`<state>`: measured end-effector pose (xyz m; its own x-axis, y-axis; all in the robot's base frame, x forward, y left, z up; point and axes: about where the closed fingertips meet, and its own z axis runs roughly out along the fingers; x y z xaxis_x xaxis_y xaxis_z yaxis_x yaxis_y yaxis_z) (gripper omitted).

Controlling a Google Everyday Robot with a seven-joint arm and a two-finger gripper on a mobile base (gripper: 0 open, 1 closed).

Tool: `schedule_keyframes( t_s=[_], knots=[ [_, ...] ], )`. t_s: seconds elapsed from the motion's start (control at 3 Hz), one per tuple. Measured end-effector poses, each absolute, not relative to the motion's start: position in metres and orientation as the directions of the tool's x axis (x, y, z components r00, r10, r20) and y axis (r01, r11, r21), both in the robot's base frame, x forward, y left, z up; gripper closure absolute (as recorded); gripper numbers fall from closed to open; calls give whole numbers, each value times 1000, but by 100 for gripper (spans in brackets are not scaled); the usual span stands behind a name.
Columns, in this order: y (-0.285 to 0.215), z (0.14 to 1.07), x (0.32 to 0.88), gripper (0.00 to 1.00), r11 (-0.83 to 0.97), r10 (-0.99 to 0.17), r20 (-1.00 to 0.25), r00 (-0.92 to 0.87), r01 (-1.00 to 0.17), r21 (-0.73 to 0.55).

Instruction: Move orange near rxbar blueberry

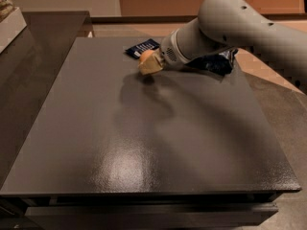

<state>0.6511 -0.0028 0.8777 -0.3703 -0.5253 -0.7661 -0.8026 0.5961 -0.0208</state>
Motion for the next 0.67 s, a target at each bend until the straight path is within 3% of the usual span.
schedule_keyframes(
  t_s=[0.67],
  knots=[
    [-9,879,698,100,636,-506,-779,-371,-771,-46]
  ],
)
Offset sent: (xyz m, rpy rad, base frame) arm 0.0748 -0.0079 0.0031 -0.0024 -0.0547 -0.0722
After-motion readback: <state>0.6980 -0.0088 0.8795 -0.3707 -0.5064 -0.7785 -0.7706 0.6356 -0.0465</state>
